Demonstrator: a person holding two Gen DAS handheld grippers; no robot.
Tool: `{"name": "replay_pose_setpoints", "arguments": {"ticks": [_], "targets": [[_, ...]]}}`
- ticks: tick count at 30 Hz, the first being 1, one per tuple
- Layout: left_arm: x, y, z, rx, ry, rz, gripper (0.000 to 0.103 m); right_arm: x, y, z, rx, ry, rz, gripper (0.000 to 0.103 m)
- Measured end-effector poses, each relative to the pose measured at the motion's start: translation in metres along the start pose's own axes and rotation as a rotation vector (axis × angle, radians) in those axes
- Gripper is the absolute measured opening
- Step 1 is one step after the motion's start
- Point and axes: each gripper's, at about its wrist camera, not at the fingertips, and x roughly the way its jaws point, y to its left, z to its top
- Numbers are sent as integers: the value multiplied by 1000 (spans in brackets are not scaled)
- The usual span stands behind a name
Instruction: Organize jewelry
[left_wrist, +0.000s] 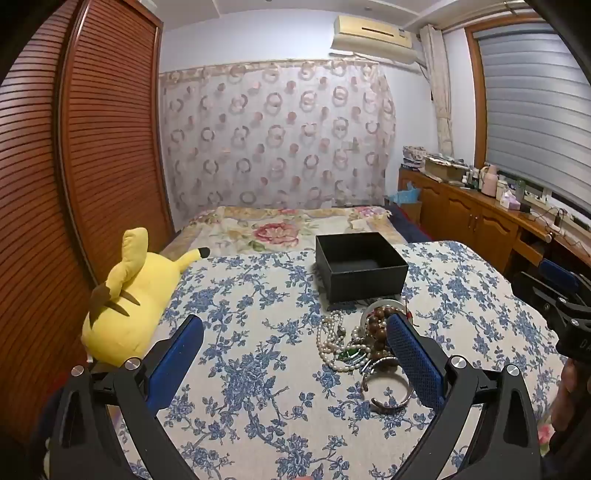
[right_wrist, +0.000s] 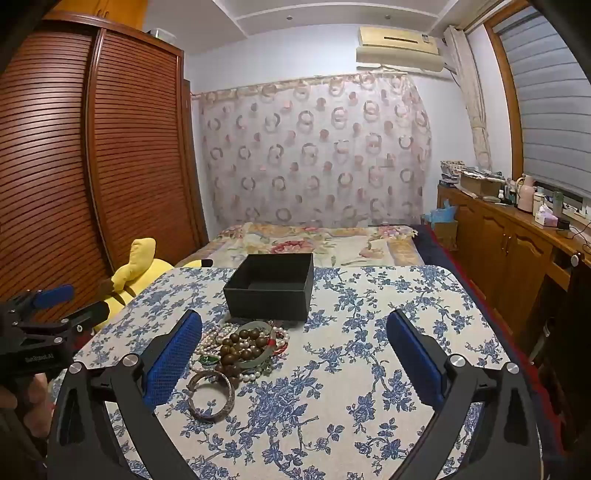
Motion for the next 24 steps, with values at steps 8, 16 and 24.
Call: {"name": "replay_pose_setpoints", "arguments": {"ticks": [8,16,24], "targets": [[0,0,0,2,6,-2,96,0,0,0,5,2,3,101],[1,0,0,3,7,1,96,-1,0,0,2,2,3,101],[0,0,0,2,6,0,96,0,0,0,3,3,3,101]]}}
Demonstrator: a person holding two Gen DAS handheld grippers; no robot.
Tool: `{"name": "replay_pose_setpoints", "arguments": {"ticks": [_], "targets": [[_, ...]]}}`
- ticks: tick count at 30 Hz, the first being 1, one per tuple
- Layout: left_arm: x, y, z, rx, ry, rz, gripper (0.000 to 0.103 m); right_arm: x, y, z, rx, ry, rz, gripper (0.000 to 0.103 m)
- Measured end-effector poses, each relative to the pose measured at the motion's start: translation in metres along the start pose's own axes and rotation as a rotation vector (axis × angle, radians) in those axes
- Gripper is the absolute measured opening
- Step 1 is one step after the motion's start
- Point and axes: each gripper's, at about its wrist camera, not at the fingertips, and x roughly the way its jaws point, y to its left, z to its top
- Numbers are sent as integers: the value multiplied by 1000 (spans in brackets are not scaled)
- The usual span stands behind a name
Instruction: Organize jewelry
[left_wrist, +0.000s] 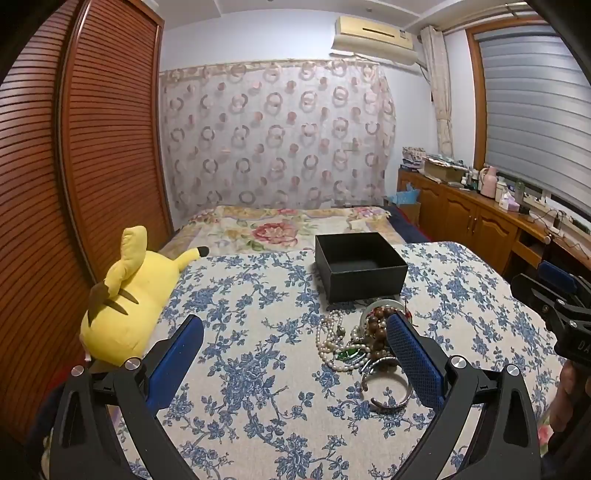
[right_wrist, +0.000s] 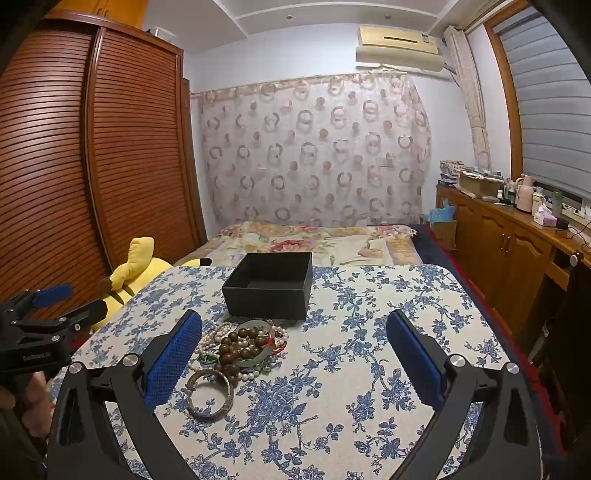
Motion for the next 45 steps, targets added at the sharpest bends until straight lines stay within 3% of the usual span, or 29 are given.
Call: {"name": "replay_pose_setpoints", "arguments": {"ticks": [45], "targets": [[-3,1,1,-11,-8,-5,96,-2,2,1,-3,3,-2,101]]}}
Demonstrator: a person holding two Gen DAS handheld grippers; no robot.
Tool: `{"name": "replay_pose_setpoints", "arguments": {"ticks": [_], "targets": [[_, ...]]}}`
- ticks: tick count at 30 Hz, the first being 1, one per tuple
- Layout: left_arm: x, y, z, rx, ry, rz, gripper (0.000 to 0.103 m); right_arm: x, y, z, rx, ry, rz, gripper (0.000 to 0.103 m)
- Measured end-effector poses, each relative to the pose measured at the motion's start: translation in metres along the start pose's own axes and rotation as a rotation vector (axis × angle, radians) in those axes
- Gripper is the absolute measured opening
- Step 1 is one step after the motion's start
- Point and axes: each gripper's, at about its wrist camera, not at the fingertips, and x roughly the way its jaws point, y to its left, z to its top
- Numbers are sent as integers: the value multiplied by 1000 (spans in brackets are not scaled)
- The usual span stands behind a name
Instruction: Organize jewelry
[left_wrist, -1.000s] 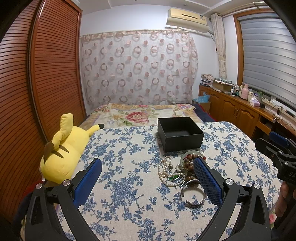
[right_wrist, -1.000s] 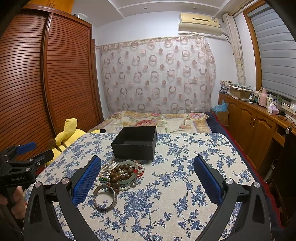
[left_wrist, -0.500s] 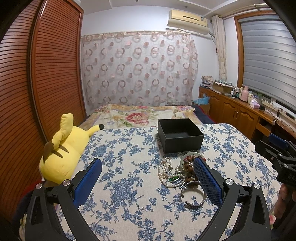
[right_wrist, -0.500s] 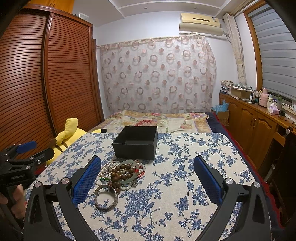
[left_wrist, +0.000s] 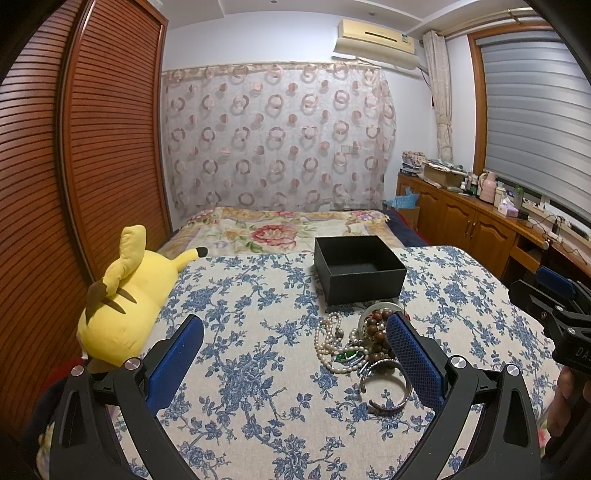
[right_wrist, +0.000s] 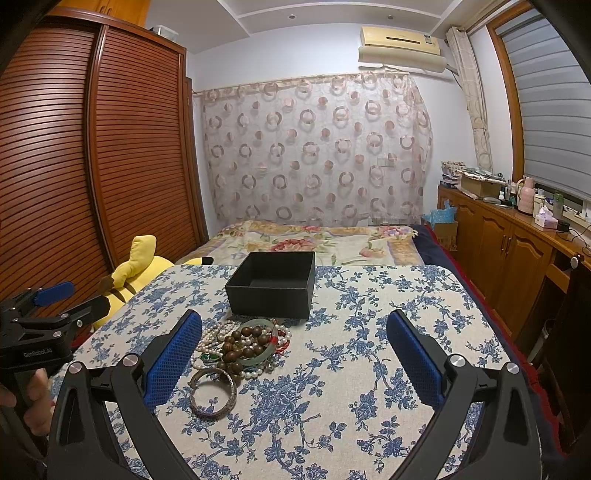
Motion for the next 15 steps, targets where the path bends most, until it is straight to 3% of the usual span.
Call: {"name": "replay_pose_setpoints", "arguments": {"ticks": [15], "targets": [[0,0,0,-1,0,-1,96,-1,1,1,-1,-1,1,101]]}}
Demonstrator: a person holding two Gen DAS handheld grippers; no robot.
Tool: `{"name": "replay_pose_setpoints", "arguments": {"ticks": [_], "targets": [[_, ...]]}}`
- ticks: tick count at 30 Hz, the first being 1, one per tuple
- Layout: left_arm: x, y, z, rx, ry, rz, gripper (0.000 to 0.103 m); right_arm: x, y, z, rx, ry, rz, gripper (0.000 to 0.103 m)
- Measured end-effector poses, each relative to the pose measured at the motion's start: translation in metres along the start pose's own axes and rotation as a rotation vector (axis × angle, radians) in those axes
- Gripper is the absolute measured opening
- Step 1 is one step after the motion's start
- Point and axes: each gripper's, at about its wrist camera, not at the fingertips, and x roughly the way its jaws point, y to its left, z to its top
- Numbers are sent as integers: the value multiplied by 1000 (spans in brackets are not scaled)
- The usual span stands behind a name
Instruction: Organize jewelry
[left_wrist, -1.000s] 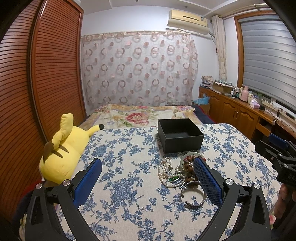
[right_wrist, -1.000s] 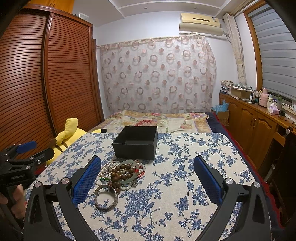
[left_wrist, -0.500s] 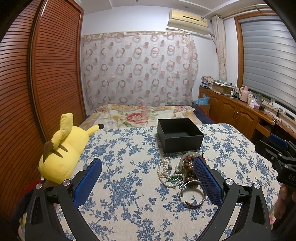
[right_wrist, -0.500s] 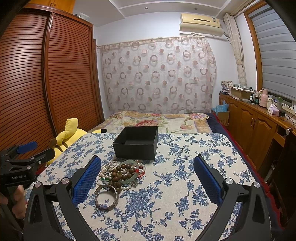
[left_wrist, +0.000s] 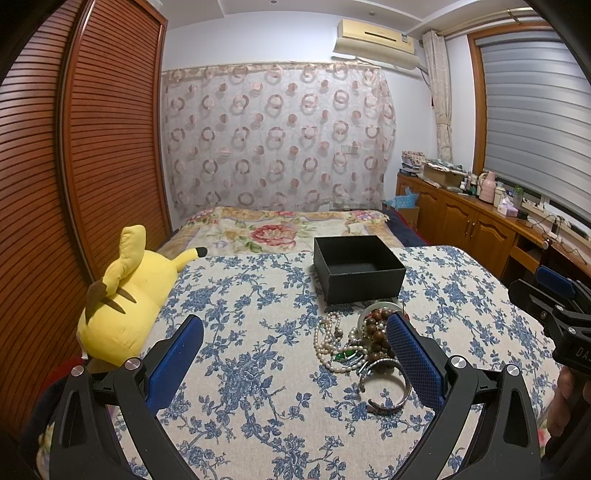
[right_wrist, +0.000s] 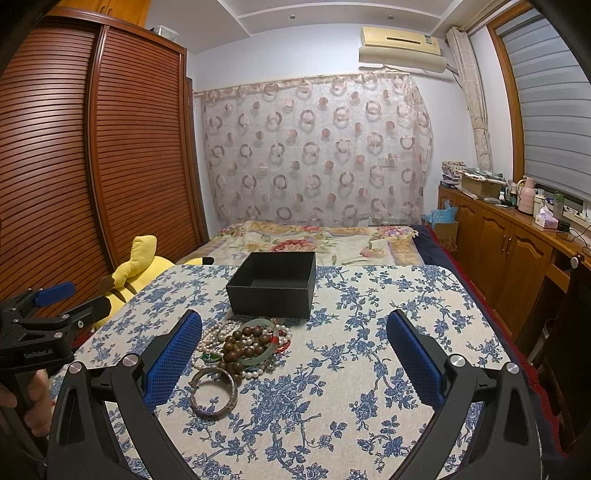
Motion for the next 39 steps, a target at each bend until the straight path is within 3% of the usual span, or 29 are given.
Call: {"name": "replay_pose_setpoints", "arguments": {"ticks": [16,39], "targets": [[12,-5,-7,4,29,-21,96,2,-2,-4,-10,11,-1,101],[84,-39,-54,73,299,-255,96,42,-19,-44,-47,162,51,88]]}}
